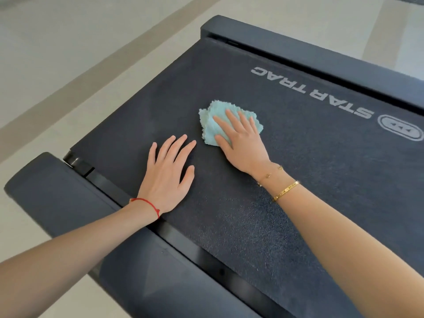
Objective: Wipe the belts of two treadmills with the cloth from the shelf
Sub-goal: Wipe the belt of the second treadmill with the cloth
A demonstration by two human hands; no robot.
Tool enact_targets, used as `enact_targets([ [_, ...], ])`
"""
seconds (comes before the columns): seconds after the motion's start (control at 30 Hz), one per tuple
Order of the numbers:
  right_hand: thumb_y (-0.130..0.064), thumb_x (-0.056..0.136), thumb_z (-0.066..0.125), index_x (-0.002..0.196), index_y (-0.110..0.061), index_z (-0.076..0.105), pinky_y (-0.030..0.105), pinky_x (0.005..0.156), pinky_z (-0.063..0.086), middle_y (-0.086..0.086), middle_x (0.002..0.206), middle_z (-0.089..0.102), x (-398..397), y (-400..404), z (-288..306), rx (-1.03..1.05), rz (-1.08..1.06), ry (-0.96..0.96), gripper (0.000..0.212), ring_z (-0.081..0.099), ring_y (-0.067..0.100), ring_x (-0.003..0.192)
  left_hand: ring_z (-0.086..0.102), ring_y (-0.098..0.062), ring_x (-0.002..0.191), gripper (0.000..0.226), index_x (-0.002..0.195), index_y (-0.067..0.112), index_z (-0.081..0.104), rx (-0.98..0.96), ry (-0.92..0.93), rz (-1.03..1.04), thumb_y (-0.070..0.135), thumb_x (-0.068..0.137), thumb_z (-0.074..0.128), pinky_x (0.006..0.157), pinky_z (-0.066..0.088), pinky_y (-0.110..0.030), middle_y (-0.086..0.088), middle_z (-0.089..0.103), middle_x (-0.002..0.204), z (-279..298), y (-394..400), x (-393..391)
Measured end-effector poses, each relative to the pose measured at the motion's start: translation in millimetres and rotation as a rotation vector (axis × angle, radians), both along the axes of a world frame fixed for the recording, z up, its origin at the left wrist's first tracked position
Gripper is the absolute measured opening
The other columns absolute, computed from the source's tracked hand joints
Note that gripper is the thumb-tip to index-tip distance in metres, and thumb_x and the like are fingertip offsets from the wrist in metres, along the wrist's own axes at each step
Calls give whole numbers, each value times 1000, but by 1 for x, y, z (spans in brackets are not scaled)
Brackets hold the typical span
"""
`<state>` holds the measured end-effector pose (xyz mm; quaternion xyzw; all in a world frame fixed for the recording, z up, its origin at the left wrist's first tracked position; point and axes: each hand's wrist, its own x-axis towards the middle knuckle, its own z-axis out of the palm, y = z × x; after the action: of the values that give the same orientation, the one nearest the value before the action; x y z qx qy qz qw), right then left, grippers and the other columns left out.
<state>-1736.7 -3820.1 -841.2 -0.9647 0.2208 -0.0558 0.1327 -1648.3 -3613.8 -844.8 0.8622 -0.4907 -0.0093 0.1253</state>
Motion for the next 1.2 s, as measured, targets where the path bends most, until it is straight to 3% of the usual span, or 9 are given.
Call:
enact_targets([
  [0.23, -48, 101, 25, 152, -29, 31, 47, 123, 8, 4, 161, 23, -85, 65, 1, 6, 0, -7, 54, 15, 30, 149, 21, -28, 148, 64, 154, 19, 30, 77, 19, 173, 40, 96, 13, 120, 15, -54, -4, 28, 160, 2, 13, -9],
  [0.37, -51, 101, 21, 153, -33, 26, 42, 123, 4, 0, 162, 18, -111, 76, 6, 10, 38, 20, 56, 11, 26, 150, 22, -29, 148, 62, 156, 29, 24, 194, -31, 101, 43, 97, 12, 116, 17, -61, -1, 26, 161, 9, 49, 7],
  [0.5, -50, 98, 17, 151, -29, 32, 48, 122, 11, 6, 160, 25, -79, 59, 1, -20, -133, -13, 59, 19, 34, 148, 24, -31, 146, 63, 156, 32, 22, 245, -63, 59, 46, 96, 8, 115, 21, -61, 0, 26, 161, 15, 73, 40],
  [0.63, -42, 101, 31, 149, -25, 38, 52, 120, 11, 12, 157, 31, -25, 59, -4, -48, -257, -18, 51, 21, 40, 146, 20, -31, 147, 50, 156, 34, 23, 188, -43, 96, 35, 106, 24, 116, 13, -62, 2, 25, 162, 10, 78, 68],
  [0.83, -49, 98, 22, 150, -30, 37, 48, 122, 8, 4, 159, 27, 5, 131, -1, -4, 48, -43, 57, 18, 34, 148, 16, -27, 149, 51, 156, 34, 23, 144, -13, 12, 34, 105, 29, 118, 10, -61, 4, 23, 162, 8, 79, 104],
  [1.0, -48, 103, 32, 152, -36, 27, 38, 123, 1, -4, 162, 18, -11, 181, 1, 26, 245, -39, 51, 8, 20, 151, 14, -29, 150, 61, 156, 31, 22, 140, -39, -84, 45, 98, 11, 118, 10, -61, 1, 23, 162, 7, 75, 132],
  [1.2, -48, 102, 30, 152, -34, 28, 42, 123, 5, 1, 162, 20, 33, 101, 1, -1, -167, -34, 52, 12, 27, 150, 18, -32, 149, 63, 155, 25, 26, 141, -42, -160, 44, 98, 10, 117, 17, -61, -4, 26, 161, 6, 71, 169],
])
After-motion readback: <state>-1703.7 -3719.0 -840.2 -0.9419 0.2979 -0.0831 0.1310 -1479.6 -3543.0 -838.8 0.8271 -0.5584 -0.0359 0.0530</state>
